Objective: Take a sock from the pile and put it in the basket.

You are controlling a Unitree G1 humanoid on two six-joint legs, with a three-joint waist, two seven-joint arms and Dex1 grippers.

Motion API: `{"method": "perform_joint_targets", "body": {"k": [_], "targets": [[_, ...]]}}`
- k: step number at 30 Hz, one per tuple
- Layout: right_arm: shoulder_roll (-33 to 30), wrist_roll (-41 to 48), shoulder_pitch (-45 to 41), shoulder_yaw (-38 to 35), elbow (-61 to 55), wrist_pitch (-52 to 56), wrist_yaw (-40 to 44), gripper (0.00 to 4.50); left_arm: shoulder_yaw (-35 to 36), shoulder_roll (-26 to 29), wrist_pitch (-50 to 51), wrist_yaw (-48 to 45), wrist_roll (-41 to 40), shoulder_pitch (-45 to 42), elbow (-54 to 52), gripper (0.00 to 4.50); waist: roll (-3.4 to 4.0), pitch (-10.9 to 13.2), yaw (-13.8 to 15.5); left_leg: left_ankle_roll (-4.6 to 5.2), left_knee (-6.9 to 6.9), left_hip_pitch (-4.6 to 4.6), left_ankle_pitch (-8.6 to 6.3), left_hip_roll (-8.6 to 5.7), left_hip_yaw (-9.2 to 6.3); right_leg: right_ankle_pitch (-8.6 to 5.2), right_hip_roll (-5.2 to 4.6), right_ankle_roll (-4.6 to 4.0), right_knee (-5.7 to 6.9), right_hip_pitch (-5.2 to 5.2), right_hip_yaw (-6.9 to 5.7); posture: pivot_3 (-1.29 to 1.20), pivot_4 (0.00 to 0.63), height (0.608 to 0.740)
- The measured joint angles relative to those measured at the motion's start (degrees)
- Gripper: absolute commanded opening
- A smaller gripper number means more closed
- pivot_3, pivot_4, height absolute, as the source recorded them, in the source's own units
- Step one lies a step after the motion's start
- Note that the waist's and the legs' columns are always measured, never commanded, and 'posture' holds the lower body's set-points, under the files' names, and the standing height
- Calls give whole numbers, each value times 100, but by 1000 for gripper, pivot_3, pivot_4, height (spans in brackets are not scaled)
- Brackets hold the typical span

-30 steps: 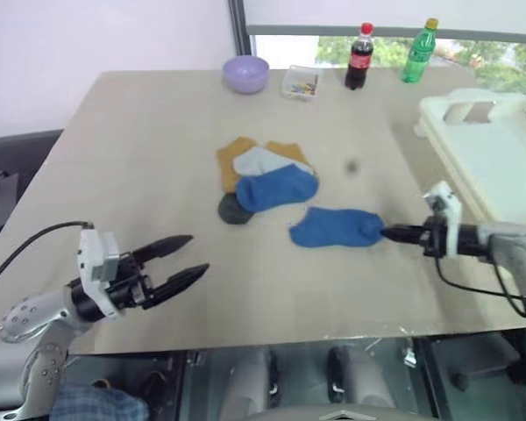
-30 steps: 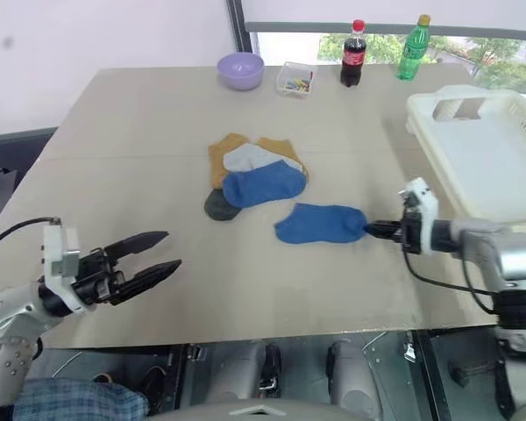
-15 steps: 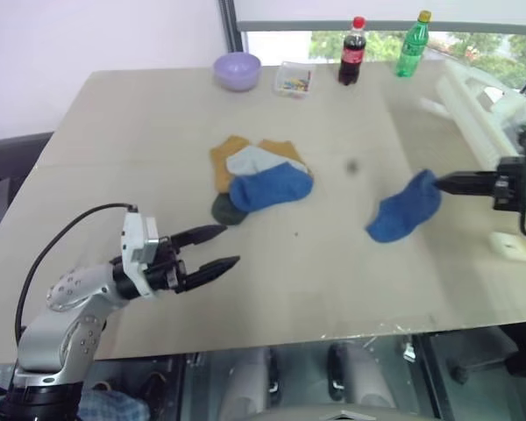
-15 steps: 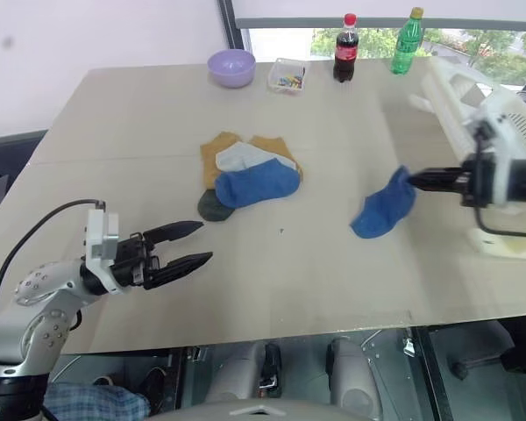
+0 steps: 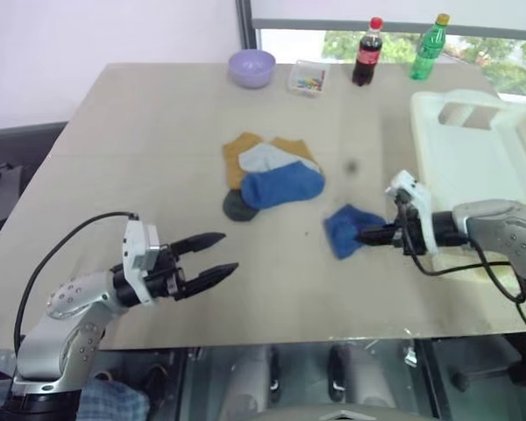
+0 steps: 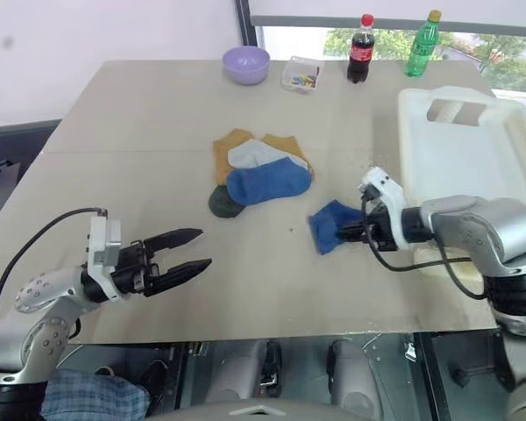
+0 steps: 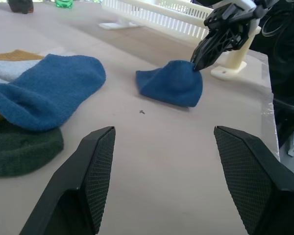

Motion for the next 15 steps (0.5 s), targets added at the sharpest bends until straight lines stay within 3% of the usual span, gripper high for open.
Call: {"method": "perform_joint_targets", "body": {"k": [12, 15], "targets": [[-1184, -513, 516, -345, 1298, -875, 518, 61, -3, -46, -106, 35, 29, -128, 44, 3448, -9, -5, 8, -3, 8, 2, 3, 0, -1, 1, 3, -2, 0, 9, 1, 0, 150, 733], [-1233, -589, 624, -385, 1374, -1013, 577, 61, -20, -48, -123, 22, 67, -167, 114, 3448, -9, -5, -9, -3, 7, 7, 3, 6, -2, 1, 12, -2, 6, 7, 1, 0, 150, 733]]}}
